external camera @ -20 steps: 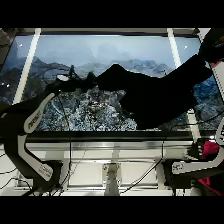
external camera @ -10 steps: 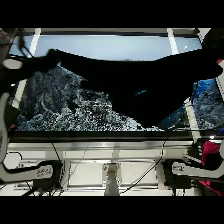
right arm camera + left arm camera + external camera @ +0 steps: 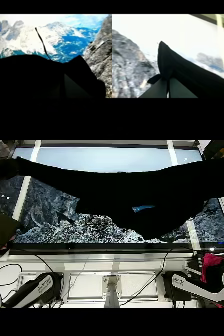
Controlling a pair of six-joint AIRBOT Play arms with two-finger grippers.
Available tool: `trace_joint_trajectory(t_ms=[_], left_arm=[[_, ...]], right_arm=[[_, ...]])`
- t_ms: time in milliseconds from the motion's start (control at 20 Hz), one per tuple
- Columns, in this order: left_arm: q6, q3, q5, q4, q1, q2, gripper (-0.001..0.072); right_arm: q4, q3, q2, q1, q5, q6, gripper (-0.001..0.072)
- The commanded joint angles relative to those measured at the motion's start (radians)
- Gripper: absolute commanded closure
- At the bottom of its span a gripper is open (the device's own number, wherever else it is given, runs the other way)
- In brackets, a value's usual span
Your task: Fold the clothes and pants, and hang the long-sleeved shirts on hangers.
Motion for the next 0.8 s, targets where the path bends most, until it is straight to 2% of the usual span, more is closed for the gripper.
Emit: trace_joint_trajectory(t_ms=[0,100,200,300,400,500,650,700,750], left_arm=[[-0.053,0.001,-0.080,0.134,0.044,0.042,0.0704],[-0.054,-0.003,-0.109,0.130,0.041,0.014,0.0704],[-0.054,-0.005,-0.075,0.095,0.031,-0.035,0.0704],[-0.054,-0.005,0.016,0.007,0.027,-0.096,0.0704],[-0.054,-0.005,0.135,-0.072,0.023,-0.166,0.0704],[-0.054,-0.005,0.233,-0.165,0.003,-0.248,0.0704],[-0.051,-0.004,0.399,-0.317,-0.080,-0.386,0.0701],[-0.025,-0.004,0.467,-0.342,-0.119,-0.425,0.0609],[0.022,-0.004,0.543,-0.343,-0.165,-0.461,0.0414]], right_arm=[[-0.031,-0.003,0.005,-0.001,0.016,0.035,0.0694],[-0.028,-0.021,-0.026,-0.001,0.004,0.039,0.0693],[-0.002,-0.037,-0.079,0.000,-0.027,0.039,0.0693],[0.035,-0.051,-0.145,0.000,-0.112,0.043,0.0694],[0.032,-0.054,-0.219,0.000,-0.251,0.116,0.0694],[0.008,-0.054,-0.289,-0.001,-0.409,0.255,0.0694],[-0.021,-0.054,-0.397,-0.001,-0.574,0.600,0.0691],[-0.012,-0.053,-0.434,0.000,-0.637,0.670,0.0643],[0.011,-0.053,-0.463,-0.001,-0.685,0.719,0.0413]])
